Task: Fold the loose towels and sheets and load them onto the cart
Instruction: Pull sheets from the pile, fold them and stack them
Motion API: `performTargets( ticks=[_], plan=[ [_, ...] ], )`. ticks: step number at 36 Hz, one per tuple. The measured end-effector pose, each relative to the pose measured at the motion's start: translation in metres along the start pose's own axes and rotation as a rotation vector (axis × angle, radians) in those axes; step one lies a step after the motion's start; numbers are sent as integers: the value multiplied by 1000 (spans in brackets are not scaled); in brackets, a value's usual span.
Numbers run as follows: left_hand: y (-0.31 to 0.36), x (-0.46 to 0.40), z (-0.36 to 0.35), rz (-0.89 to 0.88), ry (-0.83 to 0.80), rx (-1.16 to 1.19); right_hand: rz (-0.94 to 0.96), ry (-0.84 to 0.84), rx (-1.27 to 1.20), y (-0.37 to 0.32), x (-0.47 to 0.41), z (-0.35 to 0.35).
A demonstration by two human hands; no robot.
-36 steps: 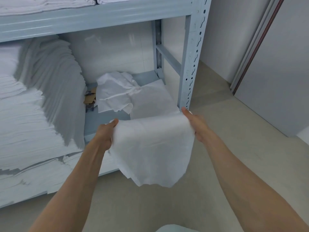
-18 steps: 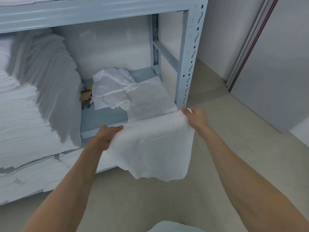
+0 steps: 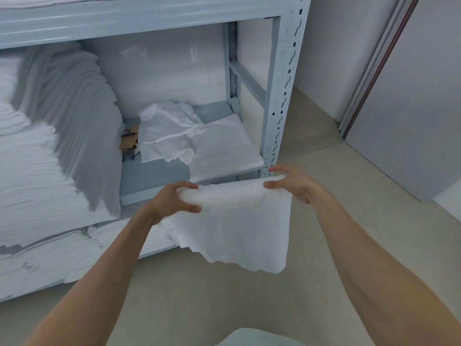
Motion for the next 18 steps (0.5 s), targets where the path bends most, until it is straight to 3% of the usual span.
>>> performTargets(
  ticks=[4,9,13,18],
  plan=[
    [-3,4,-9,-72,-29,-419,92,-117,136,-6,6,-1],
    [-7,7,-26,-104,84,-519,288,-201,638,-12,15,-8],
    [-10,3,-36,-112,195,-544,351,-160,877,-9,21,-14],
    [-6,-2,-39,-150,292,-674,413,62,866,3,20,-14]
  ],
)
Point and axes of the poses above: each hand's wrist, its own x-axis away from the middle knuckle, its own z-axis out of the back of the hand, y = z × x, the point moved 1 cm from there along -x, towards the middle knuckle, and after that the axes turned 13 degrees about y, right-handed, at the moved point
